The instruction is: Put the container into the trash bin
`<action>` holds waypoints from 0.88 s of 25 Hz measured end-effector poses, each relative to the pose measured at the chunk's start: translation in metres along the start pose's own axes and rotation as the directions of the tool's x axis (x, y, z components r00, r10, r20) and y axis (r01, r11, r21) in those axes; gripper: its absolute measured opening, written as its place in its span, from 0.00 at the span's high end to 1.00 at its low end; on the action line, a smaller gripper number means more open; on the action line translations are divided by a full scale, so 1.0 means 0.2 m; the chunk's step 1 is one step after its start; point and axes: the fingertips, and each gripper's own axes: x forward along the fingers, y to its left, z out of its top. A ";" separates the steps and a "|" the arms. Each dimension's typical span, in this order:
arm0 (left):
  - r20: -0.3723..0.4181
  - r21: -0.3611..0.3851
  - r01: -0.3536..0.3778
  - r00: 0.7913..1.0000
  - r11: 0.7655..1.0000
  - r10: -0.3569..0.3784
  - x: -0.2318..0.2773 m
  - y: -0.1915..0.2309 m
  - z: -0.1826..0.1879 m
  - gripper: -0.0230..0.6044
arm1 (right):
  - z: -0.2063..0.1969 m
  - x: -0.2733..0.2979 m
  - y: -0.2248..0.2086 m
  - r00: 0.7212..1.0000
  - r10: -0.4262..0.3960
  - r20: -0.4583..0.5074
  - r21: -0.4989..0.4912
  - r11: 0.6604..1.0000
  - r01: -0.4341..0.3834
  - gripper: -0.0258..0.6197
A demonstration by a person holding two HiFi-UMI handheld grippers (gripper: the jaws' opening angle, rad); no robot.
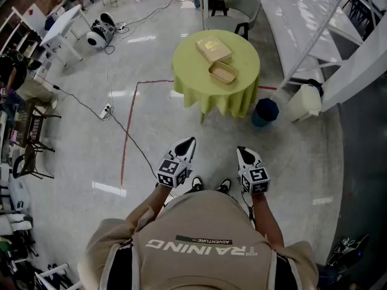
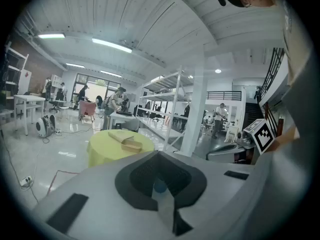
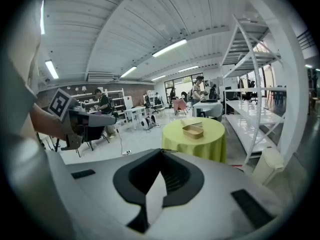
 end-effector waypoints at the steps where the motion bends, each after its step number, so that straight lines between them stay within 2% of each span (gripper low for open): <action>1: 0.000 0.001 0.003 1.000 1.000 -0.003 0.00 0.01 0.00 0.96 | 0.01 0.01 0.01 1.000 0.004 0.001 -0.002 1.000 -0.004 0.96; 7: -0.007 0.002 0.023 1.000 1.000 -0.023 0.02 0.03 -0.03 0.96 | 0.05 0.07 0.08 1.000 0.024 -0.007 0.003 1.000 -0.024 0.96; 11: -0.003 -0.011 0.016 1.000 1.000 -0.016 0.00 0.08 -0.03 0.96 | 0.06 0.07 0.05 0.999 -0.034 0.014 0.033 0.999 0.034 0.96; 14: 0.003 -0.015 0.009 1.000 1.000 -0.009 0.00 0.13 -0.03 0.96 | 0.05 0.10 0.04 0.999 -0.052 0.016 0.017 0.999 0.051 0.96; 16: 0.010 0.002 0.015 1.000 1.000 -0.015 0.00 0.15 -0.01 0.96 | 0.07 0.12 0.04 0.998 -0.061 0.016 0.010 0.998 0.061 0.96; 20: -0.001 0.095 0.062 0.998 0.994 -0.062 0.02 0.14 0.02 0.96 | 0.13 0.19 0.08 0.999 -0.051 0.004 0.020 0.999 0.051 0.96; 22: 0.000 0.091 0.072 0.997 0.993 -0.073 0.04 0.16 0.03 0.96 | 0.12 0.24 0.07 0.998 -0.057 0.007 0.025 0.998 0.057 0.96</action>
